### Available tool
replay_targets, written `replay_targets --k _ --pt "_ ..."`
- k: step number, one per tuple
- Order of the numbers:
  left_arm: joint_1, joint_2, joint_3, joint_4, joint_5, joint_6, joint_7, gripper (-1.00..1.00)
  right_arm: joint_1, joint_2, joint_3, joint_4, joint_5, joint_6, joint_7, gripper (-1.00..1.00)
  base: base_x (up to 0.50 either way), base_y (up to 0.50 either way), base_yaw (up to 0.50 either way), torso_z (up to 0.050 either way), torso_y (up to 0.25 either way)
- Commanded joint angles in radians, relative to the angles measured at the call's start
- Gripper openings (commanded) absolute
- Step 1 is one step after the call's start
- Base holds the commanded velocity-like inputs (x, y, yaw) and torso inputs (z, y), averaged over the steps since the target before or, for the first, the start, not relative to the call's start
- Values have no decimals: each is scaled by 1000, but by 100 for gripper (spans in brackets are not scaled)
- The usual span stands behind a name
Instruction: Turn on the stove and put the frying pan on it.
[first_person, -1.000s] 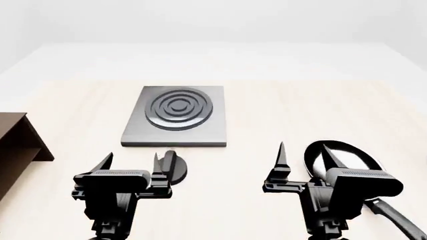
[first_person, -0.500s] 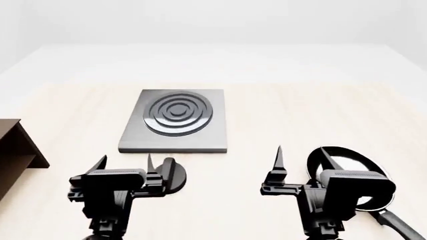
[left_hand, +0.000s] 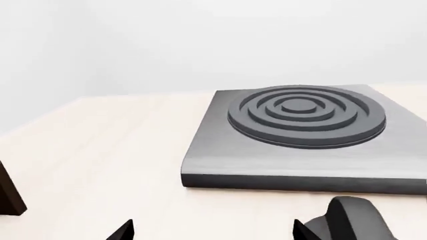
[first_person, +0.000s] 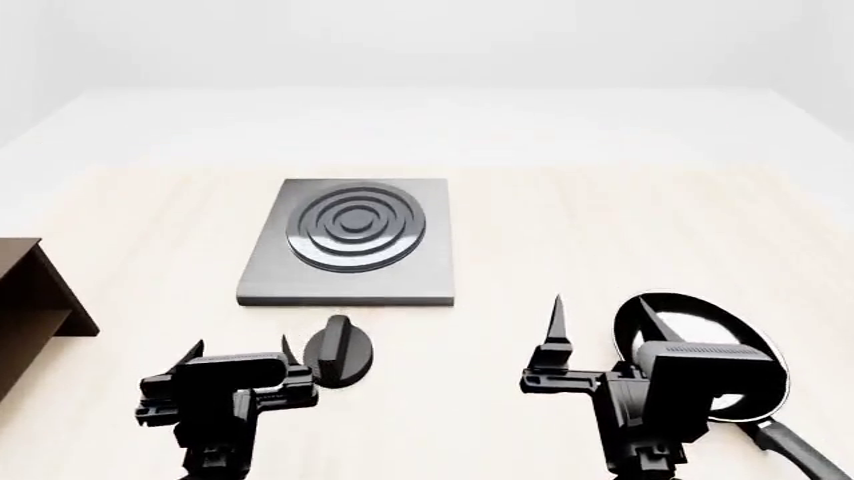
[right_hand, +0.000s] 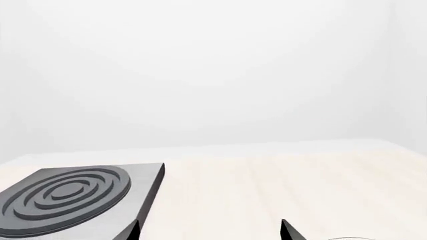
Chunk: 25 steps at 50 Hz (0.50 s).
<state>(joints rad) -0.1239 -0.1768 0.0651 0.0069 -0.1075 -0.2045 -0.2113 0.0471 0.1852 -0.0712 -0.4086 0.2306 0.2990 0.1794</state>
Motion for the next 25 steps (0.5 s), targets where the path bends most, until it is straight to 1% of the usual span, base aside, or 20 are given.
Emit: replay_targets --k 1,14,15,16,17,18,25 --pt "-20 5 20 -102 15 36 -7 100 0 12 -8 6 11 -4 10 100 0 0 0 0 0" --pt "-77 33 94 -151 20 24 26 100 -3 26 -16 12 30 -15 17 100 0 0 0 0 0" --pt "-50 -37 161 -1 -130 -126 156 100 -7 30 -14 22 29 -24 13 100 0 0 0 0 0" --pt "-45 -43 152 149 -176 -247 149 100 -7 31 -15 22 30 -25 14 100 0 0 0 0 0" --pt "-41 -47 143 299 -177 -248 143 100 -7 32 -15 21 30 -25 16 100 0 0 0 0 0" --pt "-36 -53 130 372 -183 -250 138 100 -6 33 -15 23 31 -25 17 100 0 0 0 0 0" --pt "-21 -69 82 360 -190 -238 116 100 -6 39 -26 27 27 -28 24 100 0 0 0 0 0"
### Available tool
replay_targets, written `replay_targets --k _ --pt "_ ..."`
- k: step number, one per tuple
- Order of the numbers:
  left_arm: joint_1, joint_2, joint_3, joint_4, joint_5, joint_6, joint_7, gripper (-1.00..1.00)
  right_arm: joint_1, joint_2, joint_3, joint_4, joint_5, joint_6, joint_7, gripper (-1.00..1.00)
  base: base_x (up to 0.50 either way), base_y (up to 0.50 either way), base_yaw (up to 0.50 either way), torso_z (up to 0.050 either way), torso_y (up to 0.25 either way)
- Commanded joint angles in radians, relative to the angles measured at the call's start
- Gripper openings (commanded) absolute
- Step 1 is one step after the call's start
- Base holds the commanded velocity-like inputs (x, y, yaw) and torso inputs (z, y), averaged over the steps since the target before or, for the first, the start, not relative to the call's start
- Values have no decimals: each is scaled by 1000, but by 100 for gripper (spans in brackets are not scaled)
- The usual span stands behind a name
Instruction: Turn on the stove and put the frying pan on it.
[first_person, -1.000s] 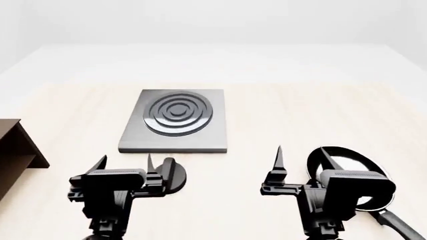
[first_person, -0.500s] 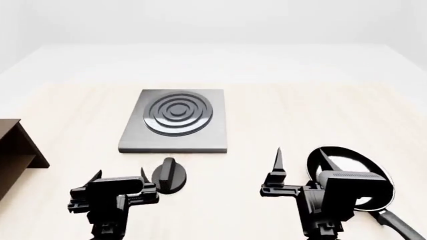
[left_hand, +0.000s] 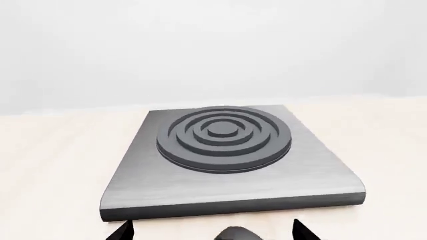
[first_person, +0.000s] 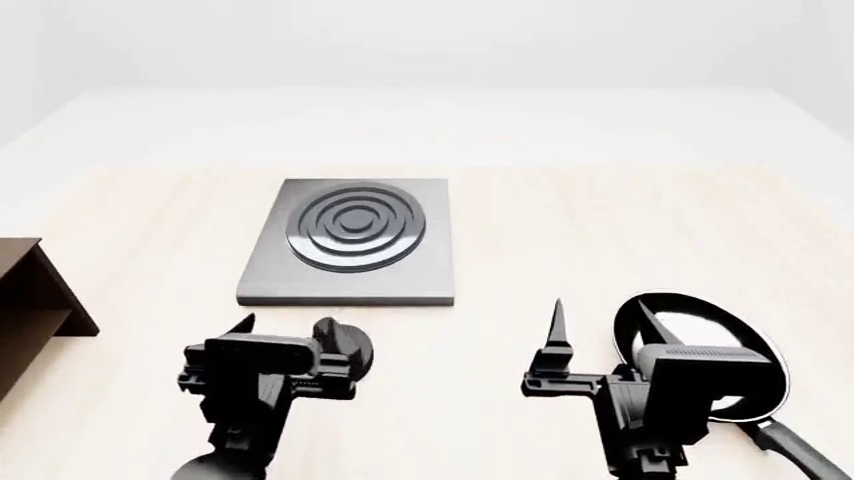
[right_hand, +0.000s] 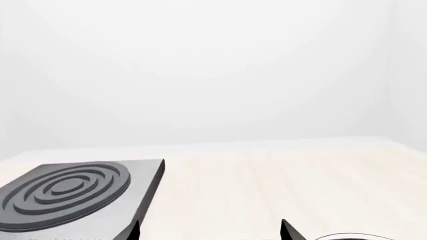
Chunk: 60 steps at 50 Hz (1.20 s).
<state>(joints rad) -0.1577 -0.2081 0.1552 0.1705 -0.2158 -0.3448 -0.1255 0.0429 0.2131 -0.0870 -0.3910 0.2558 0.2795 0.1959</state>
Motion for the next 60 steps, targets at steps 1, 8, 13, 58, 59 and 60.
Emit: replay_targets --k 1,8,13,58,59,60 --pt "11 -37 -22 188 -84 -98 22 100 0 12 -11 11 -1 -7 9 100 0 0 0 0 0" --pt "6 -36 -52 167 -89 -98 -3 100 5 17 -12 10 5 -3 17 100 0 0 0 0 0" --pt "8 -37 -59 164 -89 -96 -13 100 5 19 -13 13 6 -7 19 100 0 0 0 0 0" --pt "72 -86 -66 285 -112 -88 -32 100 275 372 129 -291 227 573 39 100 0 0 0 0 0" --pt "75 -86 -66 285 -113 -87 -31 100 283 385 125 -293 241 603 31 100 0 0 0 0 0" --pt "78 -86 -65 285 -114 -84 -30 100 294 389 135 -287 268 631 20 100 0 0 0 0 0"
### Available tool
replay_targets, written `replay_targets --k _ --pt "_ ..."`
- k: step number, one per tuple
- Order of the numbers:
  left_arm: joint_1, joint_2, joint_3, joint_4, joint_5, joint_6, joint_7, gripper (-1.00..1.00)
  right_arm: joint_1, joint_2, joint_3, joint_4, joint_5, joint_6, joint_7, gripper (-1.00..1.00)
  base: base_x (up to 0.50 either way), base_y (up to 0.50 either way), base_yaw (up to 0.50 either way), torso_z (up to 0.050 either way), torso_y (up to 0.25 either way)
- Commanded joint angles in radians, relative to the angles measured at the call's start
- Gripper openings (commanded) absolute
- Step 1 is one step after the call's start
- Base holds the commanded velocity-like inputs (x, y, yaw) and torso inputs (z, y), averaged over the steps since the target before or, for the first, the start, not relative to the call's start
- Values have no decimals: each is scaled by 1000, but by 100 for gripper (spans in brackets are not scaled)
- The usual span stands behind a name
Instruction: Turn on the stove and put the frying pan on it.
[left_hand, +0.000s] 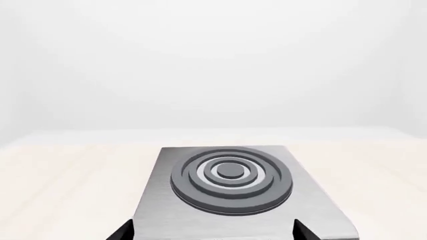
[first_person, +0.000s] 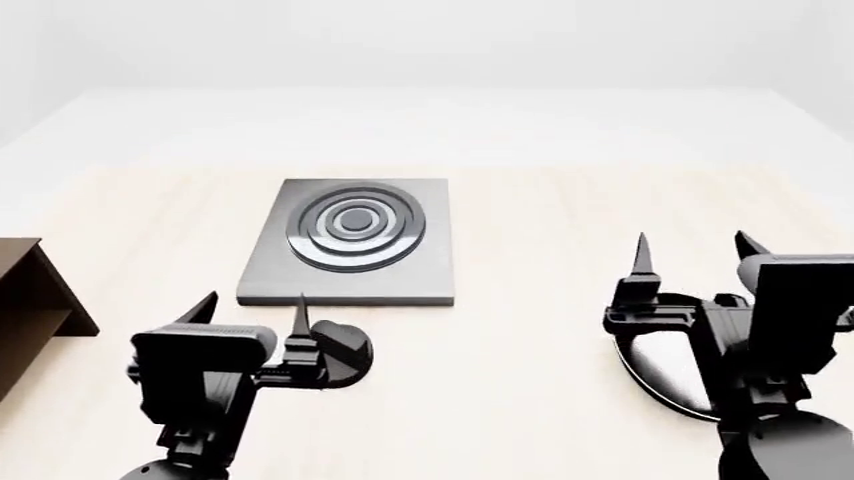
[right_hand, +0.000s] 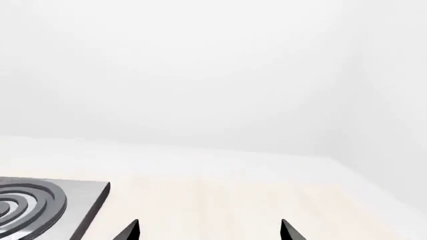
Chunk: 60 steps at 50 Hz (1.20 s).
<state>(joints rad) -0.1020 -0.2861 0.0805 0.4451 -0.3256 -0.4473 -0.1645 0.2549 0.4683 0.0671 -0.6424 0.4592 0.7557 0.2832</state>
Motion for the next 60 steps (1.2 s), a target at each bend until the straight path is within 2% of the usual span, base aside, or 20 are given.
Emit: replay_targets --k 1,2,4,7,8,16,22,27,30,33,35,39,46,53,60 --pt "24 -7 11 7 -4 24 11 100 75 130 10 -26 103 125 -114 100 0 0 0 0 0" --pt "25 -8 11 6 -6 26 13 100 98 169 -26 -29 105 218 -100 100 0 0 0 0 0" --pt "25 -8 10 5 -10 28 15 100 117 175 -8 -24 120 256 -90 100 0 0 0 0 0" --pt "26 -11 10 5 -13 31 18 100 145 251 -53 -38 128 321 -127 100 0 0 0 0 0" --pt "26 -11 9 3 -15 35 20 100 174 297 -80 -52 164 404 -157 100 0 0 0 0 0" --pt "34 -15 1 -1 -28 55 28 100 241 420 -160 -100 216 566 -211 100 0 0 0 0 0" --pt "35 -19 -4 1 -36 59 29 100 317 463 -126 -109 322 703 -274 100 0 0 0 0 0" --pt "42 -19 -4 -4 -37 68 30 100 399 548 -236 -79 343 794 -323 100 0 0 0 0 0" --pt "42 -21 -2 -6 -36 72 30 100 399 612 -281 -89 351 780 -359 100 0 0 0 0 0" --pt "42 -22 -1 -6 -36 71 28 100 462 661 -345 -38 461 811 -274 100 0 0 0 0 0" --pt "44 -23 0 -7 -36 75 29 100 529 700 -414 27 604 813 -162 100 0 0 0 0 0" --pt "47 -24 2 -8 -35 78 27 100 602 755 -542 50 699 811 -122 100 0 0 0 0 0" --pt "49 -25 2 -10 -35 84 23 100 720 805 -755 72 742 813 -94 100 0 0 0 0 0" --pt "51 -29 -3 -12 -40 84 21 100 757 821 -852 104 756 806 -104 100 0 0 0 0 0" --pt "53 -31 0 -18 -39 88 18 100 785 832 -936 108 669 777 -141 100 0 0 0 0 0"
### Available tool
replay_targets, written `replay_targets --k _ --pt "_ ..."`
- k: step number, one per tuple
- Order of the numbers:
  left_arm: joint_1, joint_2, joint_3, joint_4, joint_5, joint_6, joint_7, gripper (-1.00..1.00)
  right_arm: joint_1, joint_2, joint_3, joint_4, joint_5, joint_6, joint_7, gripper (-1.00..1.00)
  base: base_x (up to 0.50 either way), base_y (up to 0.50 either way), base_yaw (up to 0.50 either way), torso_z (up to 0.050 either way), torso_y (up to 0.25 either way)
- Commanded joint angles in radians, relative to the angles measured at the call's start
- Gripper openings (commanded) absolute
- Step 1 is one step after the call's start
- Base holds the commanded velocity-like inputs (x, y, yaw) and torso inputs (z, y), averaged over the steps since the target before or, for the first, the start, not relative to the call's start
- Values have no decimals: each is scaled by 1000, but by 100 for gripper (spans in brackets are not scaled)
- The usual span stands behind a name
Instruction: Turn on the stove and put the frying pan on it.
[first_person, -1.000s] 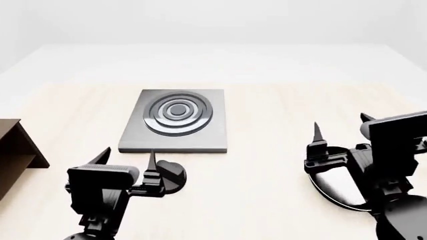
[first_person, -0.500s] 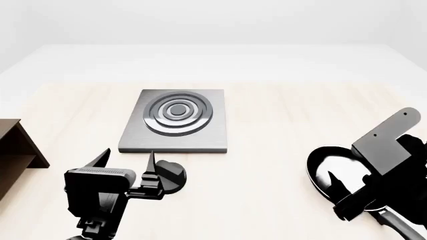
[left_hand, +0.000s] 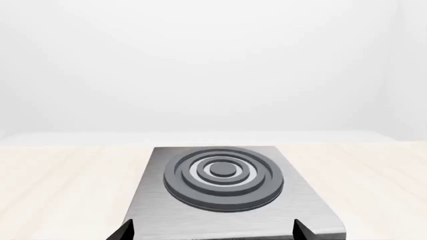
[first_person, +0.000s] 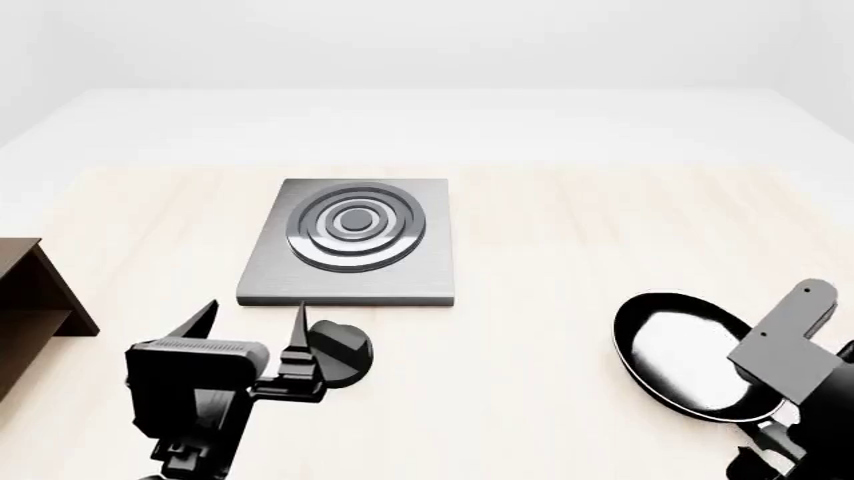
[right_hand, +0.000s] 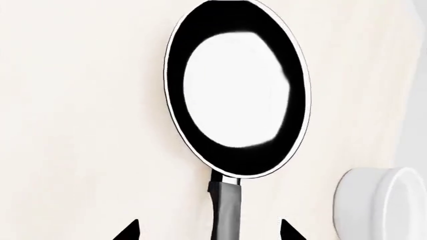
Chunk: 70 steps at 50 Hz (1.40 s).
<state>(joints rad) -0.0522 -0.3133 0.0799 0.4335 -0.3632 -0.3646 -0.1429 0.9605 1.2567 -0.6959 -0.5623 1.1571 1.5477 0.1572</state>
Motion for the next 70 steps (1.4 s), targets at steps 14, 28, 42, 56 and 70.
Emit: replay_targets --k 14,28,42,56,70 --pt "4 -9 3 -10 1 10 -12 100 64 77 -289 44 -233 -146 -90 100 0 0 0 0 0" --pt "6 -11 8 -23 3 23 -12 100 27 106 -298 72 -273 -252 -88 100 0 0 0 0 0" --pt "8 -15 11 -31 2 31 -15 100 23 89 -299 130 -282 -233 -66 100 0 0 0 0 0" --pt "7 -18 13 -37 0 33 -21 100 -60 48 -341 223 -302 -337 -65 100 0 0 0 0 0" --pt "6 -22 22 -39 2 32 -26 100 -113 20 -345 312 -330 -431 -20 100 0 0 0 0 0"
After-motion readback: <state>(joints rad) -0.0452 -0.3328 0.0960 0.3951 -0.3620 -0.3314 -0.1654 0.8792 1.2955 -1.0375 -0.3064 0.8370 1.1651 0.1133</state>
